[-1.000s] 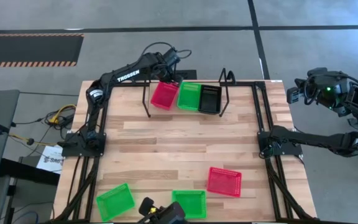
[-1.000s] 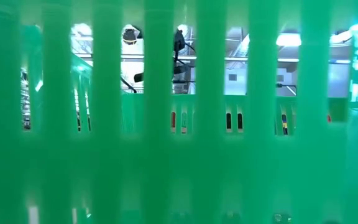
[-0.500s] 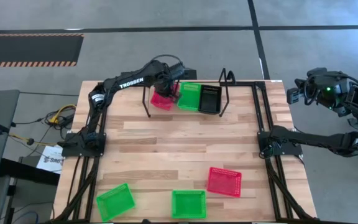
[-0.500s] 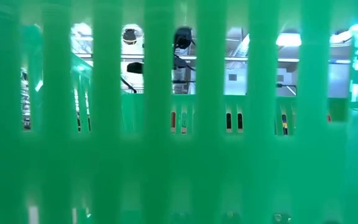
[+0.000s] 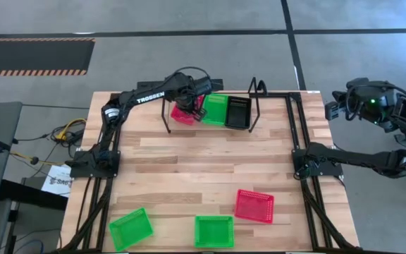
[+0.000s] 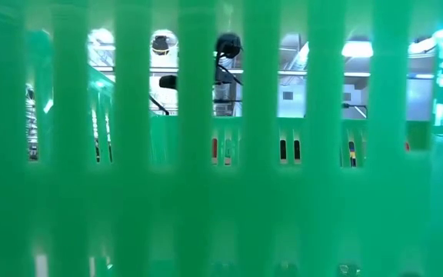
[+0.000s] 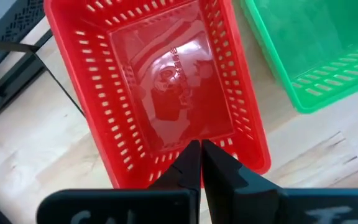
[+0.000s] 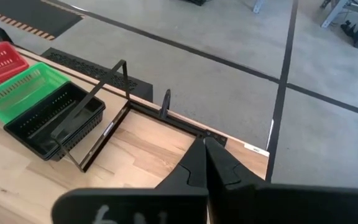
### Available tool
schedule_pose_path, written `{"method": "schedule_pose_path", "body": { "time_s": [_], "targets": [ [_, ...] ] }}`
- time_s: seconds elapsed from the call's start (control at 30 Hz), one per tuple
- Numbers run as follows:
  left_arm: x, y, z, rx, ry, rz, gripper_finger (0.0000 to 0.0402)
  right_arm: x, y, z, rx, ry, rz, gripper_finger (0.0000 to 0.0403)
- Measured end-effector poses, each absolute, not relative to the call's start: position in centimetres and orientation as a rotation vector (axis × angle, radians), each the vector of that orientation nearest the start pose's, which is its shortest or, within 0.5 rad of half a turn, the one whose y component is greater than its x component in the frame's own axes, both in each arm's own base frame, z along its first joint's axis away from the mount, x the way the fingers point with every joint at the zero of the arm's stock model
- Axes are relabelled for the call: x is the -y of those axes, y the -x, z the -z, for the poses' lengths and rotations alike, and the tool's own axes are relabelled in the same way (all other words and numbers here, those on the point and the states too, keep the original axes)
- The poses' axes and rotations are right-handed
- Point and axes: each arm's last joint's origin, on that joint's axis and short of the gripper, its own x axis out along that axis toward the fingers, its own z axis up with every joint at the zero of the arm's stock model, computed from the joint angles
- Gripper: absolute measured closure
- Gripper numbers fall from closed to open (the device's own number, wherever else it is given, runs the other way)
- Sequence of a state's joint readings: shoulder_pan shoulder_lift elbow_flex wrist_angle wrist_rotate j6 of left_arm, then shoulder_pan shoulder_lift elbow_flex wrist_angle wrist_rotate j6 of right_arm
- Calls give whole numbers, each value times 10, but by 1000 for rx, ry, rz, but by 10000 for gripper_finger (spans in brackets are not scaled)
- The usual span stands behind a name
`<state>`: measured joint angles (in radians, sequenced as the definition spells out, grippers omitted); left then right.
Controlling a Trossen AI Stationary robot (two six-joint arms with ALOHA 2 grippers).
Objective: Stack baskets on shelf by color
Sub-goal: Stack the left red bin on top of the other red bin on the shelf
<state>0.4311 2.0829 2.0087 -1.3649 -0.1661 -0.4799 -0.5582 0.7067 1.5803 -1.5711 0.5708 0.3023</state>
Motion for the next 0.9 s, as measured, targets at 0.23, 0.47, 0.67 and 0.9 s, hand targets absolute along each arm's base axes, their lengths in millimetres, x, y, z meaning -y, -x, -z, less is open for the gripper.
{"method": "schedule_pose_path", "body": {
  "time_s": [0.23,0.47,0.67,0.9],
  "targets": [
    [-180,-386,-253,-1346,567,-790,401,14,7,-442,-575,-239,1176,399],
    [-180,-392,-251,-1317,607,-742,401,14,7,-442,-579,-236,1169,399],
    [-177,-399,-252,-1261,646,-702,401,14,7,-442,-579,-236,1169,399],
    [-177,-399,-255,-1233,647,-740,401,14,7,-442,-579,-235,1168,399]
  ]
}}
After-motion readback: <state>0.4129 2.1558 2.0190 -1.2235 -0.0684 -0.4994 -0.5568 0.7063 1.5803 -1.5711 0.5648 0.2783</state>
